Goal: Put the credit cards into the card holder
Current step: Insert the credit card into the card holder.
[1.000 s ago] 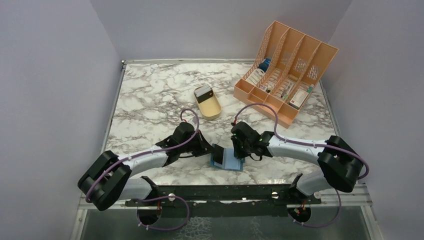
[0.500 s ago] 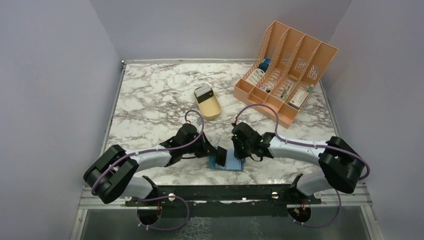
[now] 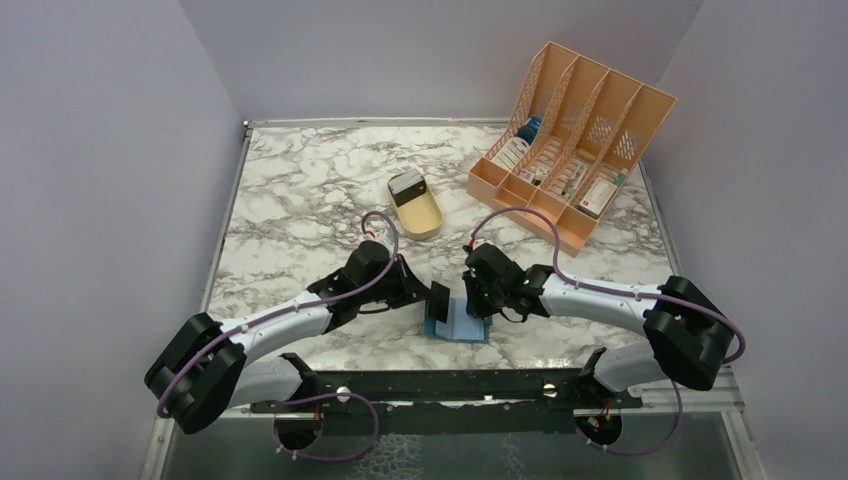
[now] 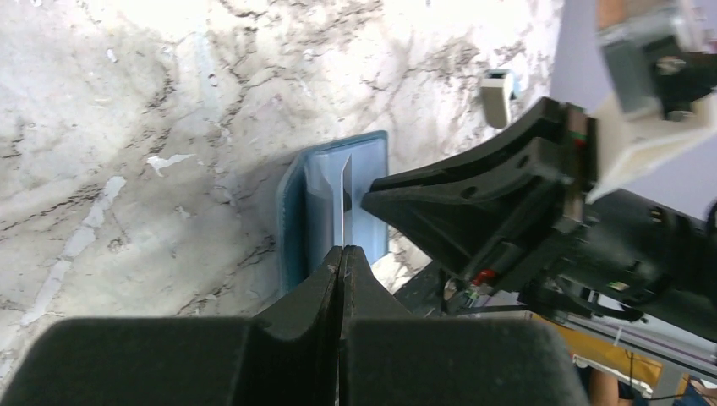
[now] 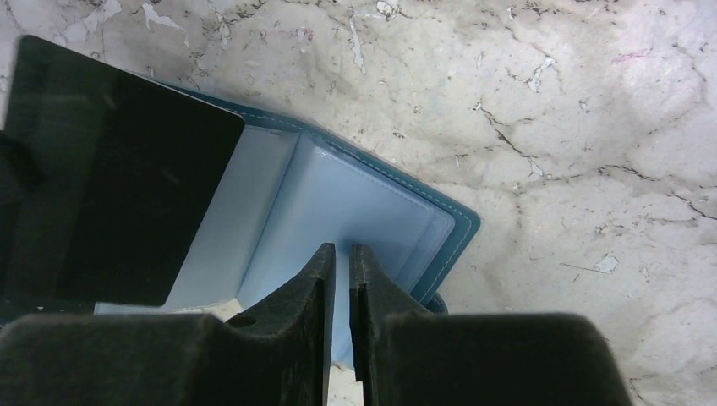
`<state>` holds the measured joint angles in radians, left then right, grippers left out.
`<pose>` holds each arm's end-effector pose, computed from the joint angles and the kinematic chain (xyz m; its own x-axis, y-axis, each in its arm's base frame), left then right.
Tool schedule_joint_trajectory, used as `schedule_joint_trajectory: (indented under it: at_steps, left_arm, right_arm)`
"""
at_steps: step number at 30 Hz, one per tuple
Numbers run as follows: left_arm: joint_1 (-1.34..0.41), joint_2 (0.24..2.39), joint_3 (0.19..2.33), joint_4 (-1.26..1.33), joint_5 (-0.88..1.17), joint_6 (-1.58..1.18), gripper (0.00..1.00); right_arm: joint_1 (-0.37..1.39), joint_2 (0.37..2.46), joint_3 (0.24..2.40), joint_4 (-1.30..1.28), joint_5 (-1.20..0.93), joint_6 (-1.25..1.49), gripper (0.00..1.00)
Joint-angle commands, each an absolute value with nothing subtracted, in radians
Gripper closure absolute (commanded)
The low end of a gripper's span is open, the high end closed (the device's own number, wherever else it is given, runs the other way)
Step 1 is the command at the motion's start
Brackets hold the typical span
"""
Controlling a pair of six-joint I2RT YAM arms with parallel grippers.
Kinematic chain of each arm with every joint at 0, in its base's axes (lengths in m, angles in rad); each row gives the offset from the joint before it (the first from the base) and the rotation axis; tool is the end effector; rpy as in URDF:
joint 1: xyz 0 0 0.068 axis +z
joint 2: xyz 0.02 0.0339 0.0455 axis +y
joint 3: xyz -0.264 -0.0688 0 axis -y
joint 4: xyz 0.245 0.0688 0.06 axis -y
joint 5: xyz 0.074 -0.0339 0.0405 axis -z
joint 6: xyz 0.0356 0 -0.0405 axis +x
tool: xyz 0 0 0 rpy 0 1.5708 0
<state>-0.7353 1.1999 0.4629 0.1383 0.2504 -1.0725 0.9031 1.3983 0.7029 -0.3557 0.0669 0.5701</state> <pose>0.1689 -0.1646 0.1782 -0.9040 -0.3298 -0.2721 0.0160 0.6098 -0.7924 0.1601 0.1993 0.1676 -0.8642 -0.2263 -0.4494 -0.3522 0.9099 0.2192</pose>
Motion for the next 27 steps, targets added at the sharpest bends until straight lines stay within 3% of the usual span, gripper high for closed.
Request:
schedule_joint_trajectory:
  at_steps: [1,7,17,27]
  left_arm:
    - [-0.739,1.135,0.476,0.167,0.238,-1.124,1.0]
    - [-0.768,1.125,0.487,0.26,0.269,-1.192,1.0]
    - [-0.88,1.297,0.535,0.348,0.241,-1.207,1.0]
    - [-0.881,1.301,0.527,0.18,0.123,-1.116,1.0]
  right_arm:
    - [0.9,1.386,0.726,-0.335,0.039,0.56,0.88]
    - [0.9,1.395,0.718,-0.323,0.036,0.577,0.88]
    - [0.883,1.389,0.7,-0.32,0.075,0.6,0.89]
    - [0.867,1.346,0.681,-0.325,0.069,0.595,0.89]
